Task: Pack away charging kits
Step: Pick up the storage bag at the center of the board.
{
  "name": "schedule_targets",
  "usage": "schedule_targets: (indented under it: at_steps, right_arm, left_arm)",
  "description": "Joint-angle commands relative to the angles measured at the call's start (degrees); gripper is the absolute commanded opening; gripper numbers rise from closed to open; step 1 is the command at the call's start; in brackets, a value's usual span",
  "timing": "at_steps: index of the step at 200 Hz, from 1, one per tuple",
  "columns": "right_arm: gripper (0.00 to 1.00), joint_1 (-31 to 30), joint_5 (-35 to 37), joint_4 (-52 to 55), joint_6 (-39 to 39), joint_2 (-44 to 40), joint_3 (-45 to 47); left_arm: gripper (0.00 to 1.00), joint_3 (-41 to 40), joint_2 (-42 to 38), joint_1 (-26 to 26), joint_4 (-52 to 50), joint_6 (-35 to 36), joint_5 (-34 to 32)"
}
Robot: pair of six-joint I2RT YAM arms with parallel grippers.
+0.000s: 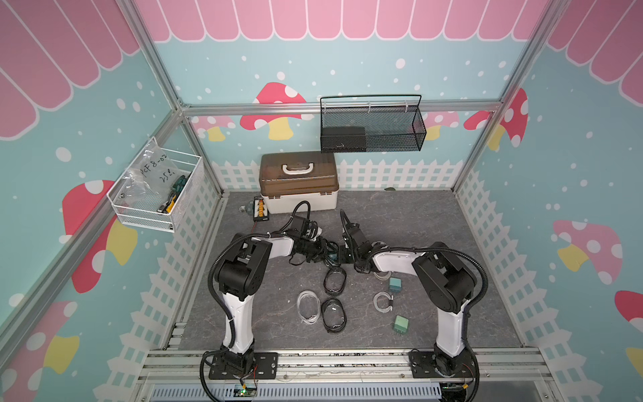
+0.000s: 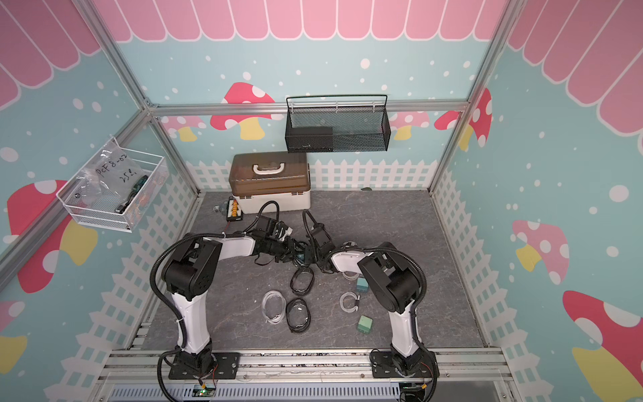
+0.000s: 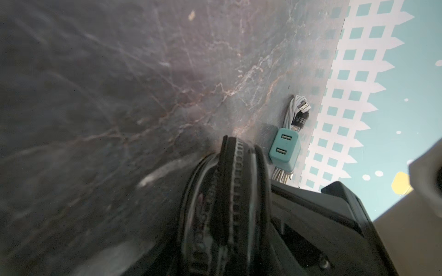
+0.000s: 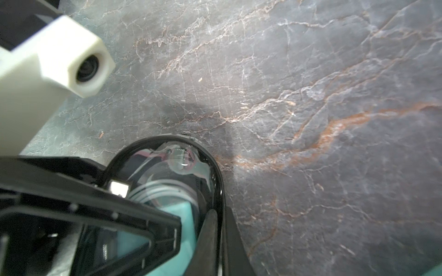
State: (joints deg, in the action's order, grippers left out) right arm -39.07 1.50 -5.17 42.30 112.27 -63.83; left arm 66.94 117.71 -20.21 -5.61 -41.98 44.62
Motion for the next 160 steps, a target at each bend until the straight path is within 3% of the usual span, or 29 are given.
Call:
schedule_targets:
  at_steps: [1,27,58,118,160]
  right_arm:
    - [0.07,-0.27,-0.82,1.21,1.11,1.81,0.56]
    - [0.07,-0.27,-1.11,1.10,1.20,1.74,0.38]
    - [0.07,-0.24,-1.50,1.12,1.20,1.93,0.11]
    - [0.07,-0.22,-1.69,1.08,1.29,1.80,0.02]
    - [0.07,-0.24,-1.79,1.07,1.29,1.81,-0.06]
  left_arm:
    - [0.37,-0.10,3.80,-0.98,-5.46,0.38,-1.82]
    - [0.36,0.19,4.71,-0.97,-5.56,0.40,-1.58]
    - [0.48,0.26,5.03,-0.97,-5.67,0.40,-1.82]
    - [0.42,0.91,6.70,-1.06,-5.82,0.18,-1.56]
    - [0.46,1.49,7.56,-1.42,-6.53,0.40,-1.74]
